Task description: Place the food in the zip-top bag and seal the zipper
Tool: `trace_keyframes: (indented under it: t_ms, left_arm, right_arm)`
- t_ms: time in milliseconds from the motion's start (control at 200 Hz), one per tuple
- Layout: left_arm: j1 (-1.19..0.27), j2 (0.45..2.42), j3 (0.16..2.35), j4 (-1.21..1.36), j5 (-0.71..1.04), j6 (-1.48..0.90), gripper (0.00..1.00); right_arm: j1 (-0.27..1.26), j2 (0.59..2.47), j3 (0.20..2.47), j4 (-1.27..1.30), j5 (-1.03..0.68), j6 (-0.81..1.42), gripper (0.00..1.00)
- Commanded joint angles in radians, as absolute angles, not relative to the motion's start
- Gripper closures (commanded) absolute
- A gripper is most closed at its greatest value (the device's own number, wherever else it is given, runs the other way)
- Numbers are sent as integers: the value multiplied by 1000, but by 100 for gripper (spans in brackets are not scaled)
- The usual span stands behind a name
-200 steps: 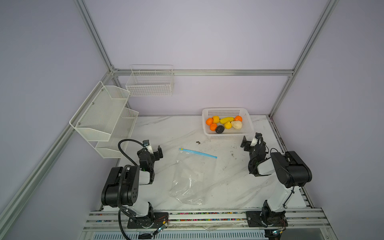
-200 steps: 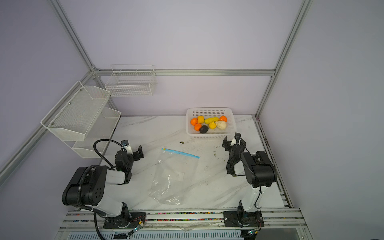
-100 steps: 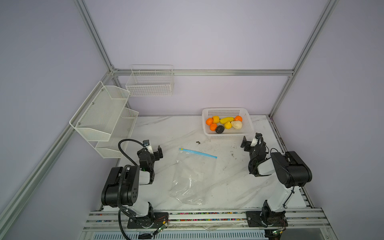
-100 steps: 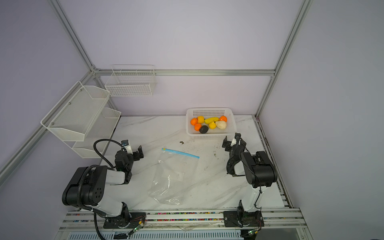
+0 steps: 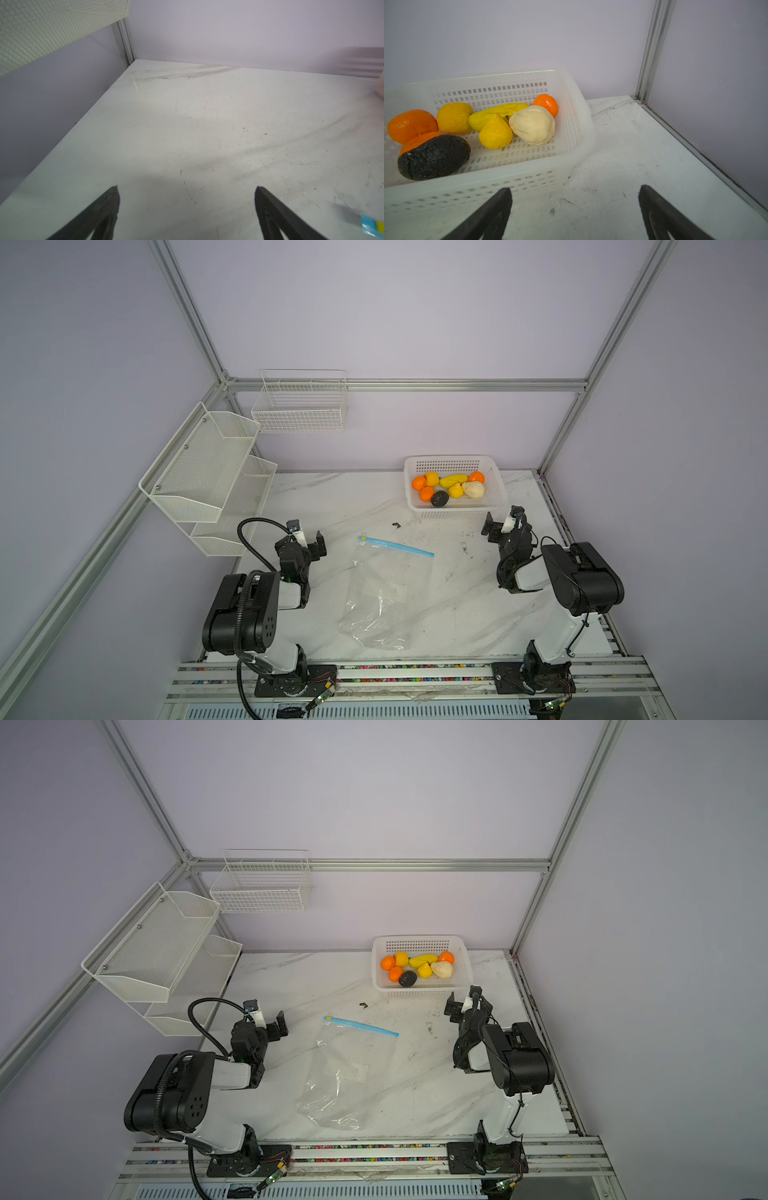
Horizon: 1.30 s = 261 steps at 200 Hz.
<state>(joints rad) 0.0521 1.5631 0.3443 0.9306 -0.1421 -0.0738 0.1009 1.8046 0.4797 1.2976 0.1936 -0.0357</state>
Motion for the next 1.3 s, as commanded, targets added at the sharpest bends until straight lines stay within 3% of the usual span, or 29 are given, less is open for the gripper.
trace_keyframes:
  t_ms: [0,945,1205,1300]
  left_arm:
    - [49,1562,353,982,-161,-53,0]
    - [16,1555,362,964,-237,-34,0]
    - [14,1464,466,691,-300,-67,0]
    - [8,1423,507,588,-307,-69,0]
  right_arm:
    - [96,1786,476,1335,191,-42,3]
    - [96,1781,471,1342,193,-44,2]
    - [98,1772,469,1348,189,-53,2]
    - [108,1713,537,1174,192,-62,2]
